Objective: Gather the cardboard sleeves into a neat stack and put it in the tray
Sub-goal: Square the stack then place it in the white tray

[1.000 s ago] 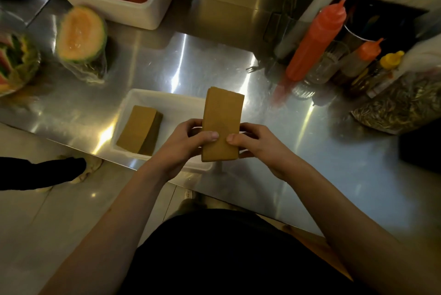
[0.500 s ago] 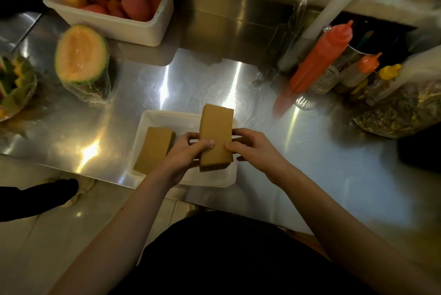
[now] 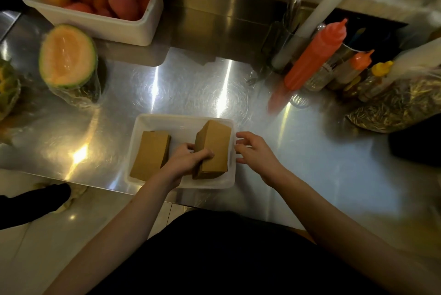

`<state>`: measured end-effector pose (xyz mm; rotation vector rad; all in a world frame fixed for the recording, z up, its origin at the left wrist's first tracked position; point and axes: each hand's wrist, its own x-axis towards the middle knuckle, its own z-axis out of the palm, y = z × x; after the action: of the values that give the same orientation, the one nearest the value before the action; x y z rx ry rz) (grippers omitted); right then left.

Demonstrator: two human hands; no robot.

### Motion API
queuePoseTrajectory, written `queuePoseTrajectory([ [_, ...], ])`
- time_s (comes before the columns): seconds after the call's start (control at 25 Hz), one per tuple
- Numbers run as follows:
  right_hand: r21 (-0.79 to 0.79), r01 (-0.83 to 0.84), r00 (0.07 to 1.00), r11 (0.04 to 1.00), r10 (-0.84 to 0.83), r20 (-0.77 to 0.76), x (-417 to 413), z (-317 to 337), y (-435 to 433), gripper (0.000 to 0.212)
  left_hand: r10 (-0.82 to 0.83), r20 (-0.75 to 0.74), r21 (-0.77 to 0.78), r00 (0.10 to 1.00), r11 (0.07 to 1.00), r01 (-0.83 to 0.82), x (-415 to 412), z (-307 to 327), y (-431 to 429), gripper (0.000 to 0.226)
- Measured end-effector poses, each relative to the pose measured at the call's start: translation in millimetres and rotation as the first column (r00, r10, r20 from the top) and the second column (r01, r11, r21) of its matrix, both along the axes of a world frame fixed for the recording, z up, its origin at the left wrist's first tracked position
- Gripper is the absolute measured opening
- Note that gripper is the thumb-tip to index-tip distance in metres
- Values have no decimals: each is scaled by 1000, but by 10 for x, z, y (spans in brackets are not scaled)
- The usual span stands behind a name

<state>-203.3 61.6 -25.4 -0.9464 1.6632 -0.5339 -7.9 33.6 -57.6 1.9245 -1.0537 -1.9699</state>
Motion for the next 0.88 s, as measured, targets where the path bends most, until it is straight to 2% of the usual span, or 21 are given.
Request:
queuePoseTrajectory([
  [0.32, 6, 14, 1000, 1000, -14, 1, 13, -17, -14, 43, -93, -89, 70, 992, 993, 100, -67, 26, -78, 78],
  [0.56, 1, 12, 1000, 1000, -11, -17, 33, -27, -14, 44, -109, -201, 114, 973, 984, 134, -65, 121, -99, 63],
  [0.88, -1, 19, 1000, 1000, -19, -1, 34, -36, -4, 45, -190, -139, 14, 972, 981, 194, -163, 139, -48, 50],
])
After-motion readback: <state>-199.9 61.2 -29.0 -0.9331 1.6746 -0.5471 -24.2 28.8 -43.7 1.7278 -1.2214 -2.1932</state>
